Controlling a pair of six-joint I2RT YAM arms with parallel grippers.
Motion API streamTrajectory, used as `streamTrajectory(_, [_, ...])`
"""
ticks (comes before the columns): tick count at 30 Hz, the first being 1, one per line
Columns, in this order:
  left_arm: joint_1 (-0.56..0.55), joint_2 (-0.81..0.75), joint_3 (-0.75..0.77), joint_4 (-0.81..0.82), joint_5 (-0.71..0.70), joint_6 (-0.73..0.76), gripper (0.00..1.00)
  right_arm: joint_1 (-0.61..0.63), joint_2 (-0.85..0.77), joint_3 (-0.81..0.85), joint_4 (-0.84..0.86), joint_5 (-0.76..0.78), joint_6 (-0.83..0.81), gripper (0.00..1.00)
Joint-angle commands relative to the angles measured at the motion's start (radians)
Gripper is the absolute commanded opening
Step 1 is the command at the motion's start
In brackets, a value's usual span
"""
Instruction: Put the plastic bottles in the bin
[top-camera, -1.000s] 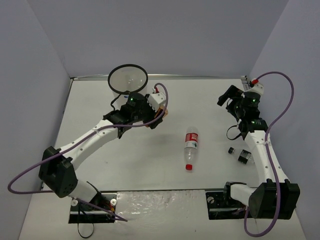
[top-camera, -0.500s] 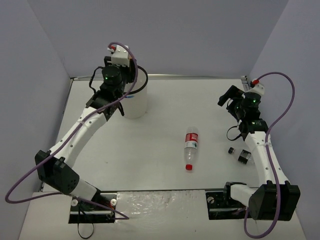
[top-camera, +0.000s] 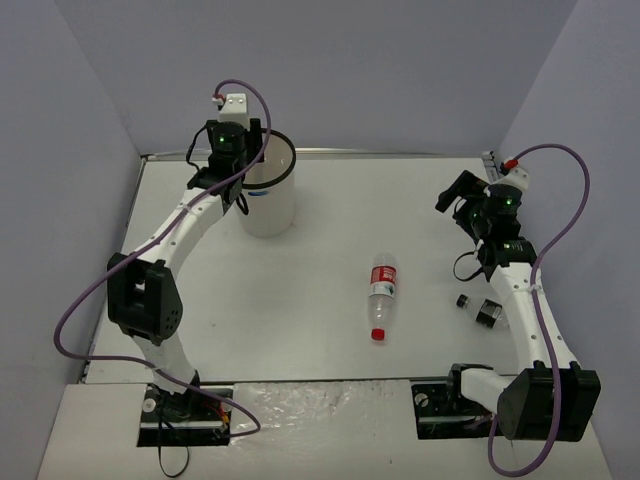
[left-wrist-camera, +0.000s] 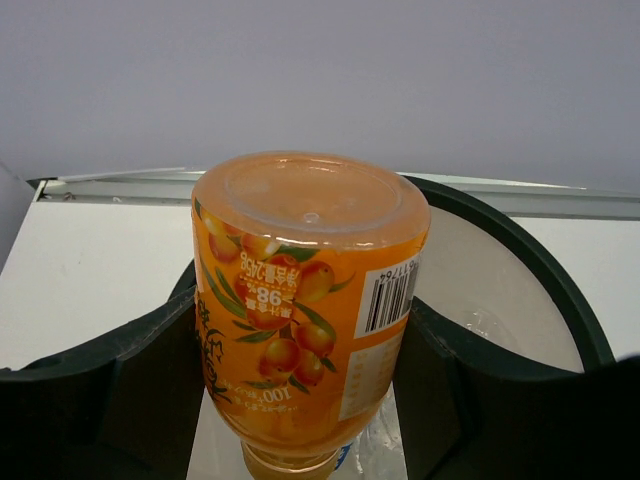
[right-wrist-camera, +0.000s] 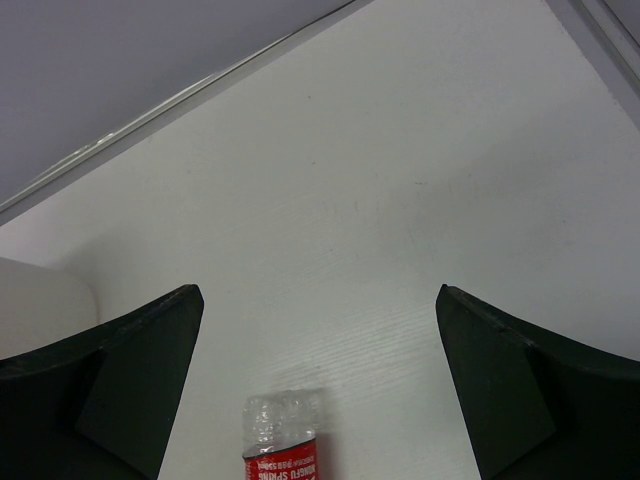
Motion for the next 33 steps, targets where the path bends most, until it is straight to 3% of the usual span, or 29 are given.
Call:
streamTrajectory(1, [-0.003,-0.021,0.108,0.064,0.008,-0.026,0.40,0.002,0.007,0.017,0.057,0.003,-0.019,1.00])
streamTrajectory(3, [-0.003,-0.025,0.097,0.068,0.003,-0.024,0.50,0.002,0.009,0.016,0.058,0.005,-0.017,1.00])
streamTrajectory(6, [-0.003,-0.049,0.064,0.093,-0.001,-0.019,0.95,0.002,0.019,0.019,0.059,0.002,-0.019,1.00])
streamTrajectory(18, [-0.003,-0.162,0.035,0.039,-0.011,-0.019,0.97,0.019,0.026,0.013,0.058,-0.051,-0.027,1.00])
streamTrajectory(22, [-0.003,-0.226,0.021,-0.032,-0.009,-0.038,0.97,0.110,0.015,-0.001,0.059,-0.009,-0.025,1.00])
streamTrajectory(33, [-0.003,-0.619,-0.401,-0.242,-0.191,-0.212,0.97,0.325,0.185,-0.011,0.034,0.094,0.015,1.00])
